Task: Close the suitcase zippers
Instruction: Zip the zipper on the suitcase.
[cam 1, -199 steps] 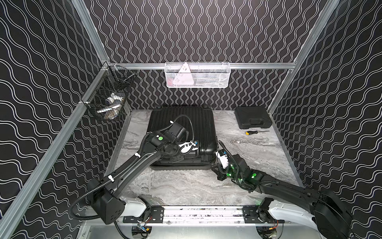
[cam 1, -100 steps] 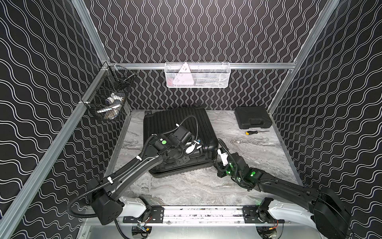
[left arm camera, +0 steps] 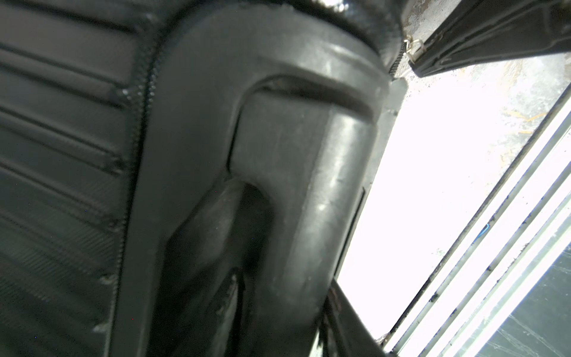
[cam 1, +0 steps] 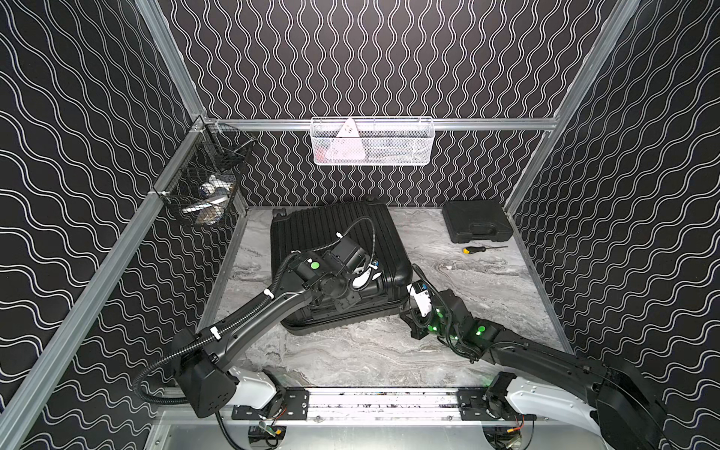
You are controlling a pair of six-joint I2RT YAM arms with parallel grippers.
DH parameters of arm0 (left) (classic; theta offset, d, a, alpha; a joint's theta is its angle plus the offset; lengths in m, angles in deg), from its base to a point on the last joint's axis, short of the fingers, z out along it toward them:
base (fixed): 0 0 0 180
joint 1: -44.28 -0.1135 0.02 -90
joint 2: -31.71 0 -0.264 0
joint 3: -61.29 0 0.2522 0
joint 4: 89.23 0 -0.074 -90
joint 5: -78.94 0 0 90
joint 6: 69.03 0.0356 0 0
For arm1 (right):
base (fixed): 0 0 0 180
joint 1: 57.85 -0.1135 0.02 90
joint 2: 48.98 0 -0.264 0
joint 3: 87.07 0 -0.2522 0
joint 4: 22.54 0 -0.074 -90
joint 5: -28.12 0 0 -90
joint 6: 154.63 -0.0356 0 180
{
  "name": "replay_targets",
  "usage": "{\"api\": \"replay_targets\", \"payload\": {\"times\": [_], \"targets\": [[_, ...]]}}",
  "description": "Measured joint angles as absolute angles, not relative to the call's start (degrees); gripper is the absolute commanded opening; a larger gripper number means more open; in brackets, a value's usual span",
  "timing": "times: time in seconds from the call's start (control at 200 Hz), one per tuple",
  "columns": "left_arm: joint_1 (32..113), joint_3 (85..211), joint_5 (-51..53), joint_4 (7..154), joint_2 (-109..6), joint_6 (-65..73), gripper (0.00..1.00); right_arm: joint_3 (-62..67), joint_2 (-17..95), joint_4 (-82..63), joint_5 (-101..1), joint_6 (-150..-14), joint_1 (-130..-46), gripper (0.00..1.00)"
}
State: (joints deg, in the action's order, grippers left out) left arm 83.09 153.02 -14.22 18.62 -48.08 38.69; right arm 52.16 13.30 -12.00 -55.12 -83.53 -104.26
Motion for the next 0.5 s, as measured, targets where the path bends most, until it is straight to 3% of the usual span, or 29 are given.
{"api": "replay_targets", "payload": {"times": [0.5], "targets": [[85.91,154.07,-15.18,23.89,-50.15,27.95,0.12,51.95,20.05,-21.95,-54.51,-87.75,-104.31,0.00]]}}
